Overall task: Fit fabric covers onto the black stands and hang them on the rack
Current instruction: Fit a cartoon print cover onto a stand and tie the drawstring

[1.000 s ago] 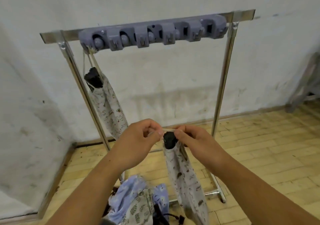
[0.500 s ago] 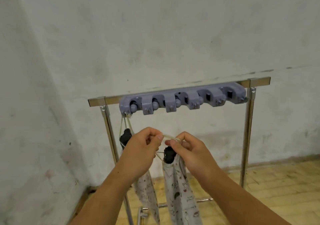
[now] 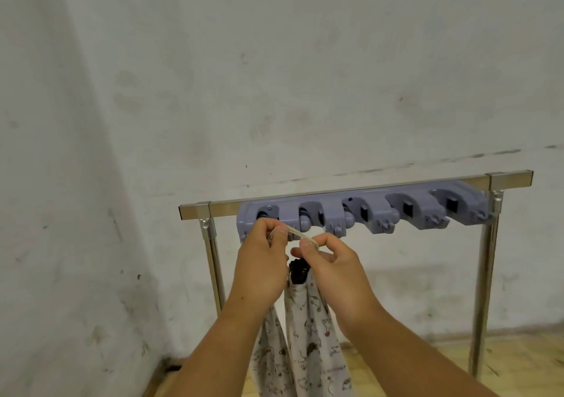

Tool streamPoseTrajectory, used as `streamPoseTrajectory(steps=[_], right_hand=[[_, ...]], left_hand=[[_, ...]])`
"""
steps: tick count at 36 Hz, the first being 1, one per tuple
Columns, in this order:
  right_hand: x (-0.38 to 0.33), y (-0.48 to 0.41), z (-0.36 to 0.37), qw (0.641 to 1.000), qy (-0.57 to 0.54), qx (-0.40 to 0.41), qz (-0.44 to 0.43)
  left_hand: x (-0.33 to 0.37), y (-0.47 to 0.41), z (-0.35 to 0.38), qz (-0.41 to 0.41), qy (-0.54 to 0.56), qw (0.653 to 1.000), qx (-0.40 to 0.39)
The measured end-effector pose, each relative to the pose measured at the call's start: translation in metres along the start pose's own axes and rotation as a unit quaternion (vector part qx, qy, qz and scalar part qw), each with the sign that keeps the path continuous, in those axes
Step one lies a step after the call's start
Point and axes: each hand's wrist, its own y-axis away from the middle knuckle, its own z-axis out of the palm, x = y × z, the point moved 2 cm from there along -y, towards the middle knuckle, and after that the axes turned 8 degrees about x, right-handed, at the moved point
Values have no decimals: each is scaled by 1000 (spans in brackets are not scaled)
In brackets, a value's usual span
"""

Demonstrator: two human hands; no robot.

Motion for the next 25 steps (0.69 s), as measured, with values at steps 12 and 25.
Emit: streamPoseTrajectory(steps=[12,25], right_hand=[[26,-17,7,998,43,-2,-52],[72,-1,-19,992,104,-5,-72]], left_hand=[[-22,-10,7,-8,2,1000,-3],[-43,28,-4,26,-37,999,-19]])
